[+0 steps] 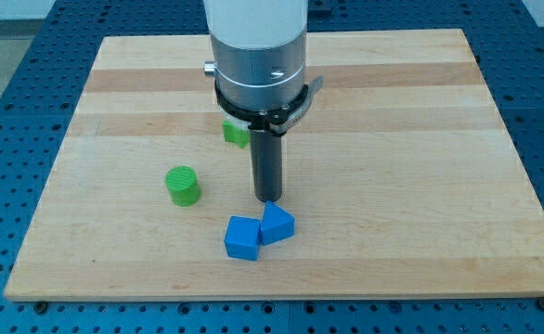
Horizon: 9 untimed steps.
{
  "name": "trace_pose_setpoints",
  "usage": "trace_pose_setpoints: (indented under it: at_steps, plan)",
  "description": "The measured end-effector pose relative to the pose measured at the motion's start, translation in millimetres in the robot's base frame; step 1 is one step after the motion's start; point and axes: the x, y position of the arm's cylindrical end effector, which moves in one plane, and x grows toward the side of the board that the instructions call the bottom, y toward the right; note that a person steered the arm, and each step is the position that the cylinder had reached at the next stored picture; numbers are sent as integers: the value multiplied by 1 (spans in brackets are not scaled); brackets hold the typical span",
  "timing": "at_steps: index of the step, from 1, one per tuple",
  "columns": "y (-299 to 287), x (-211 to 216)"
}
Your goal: Slide the blue triangle to the bottom center
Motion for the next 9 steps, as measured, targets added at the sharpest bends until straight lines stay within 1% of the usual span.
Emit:
trace_pose_setpoints:
  at_steps: [1,2,3,4,6,7,8,9]
  plan:
    - [1,-7]
    - [19,-42]
    - [44,-45]
    - [44,-8]
    - [23,22]
    - [12,26]
    - [12,10]
    - [12,15]
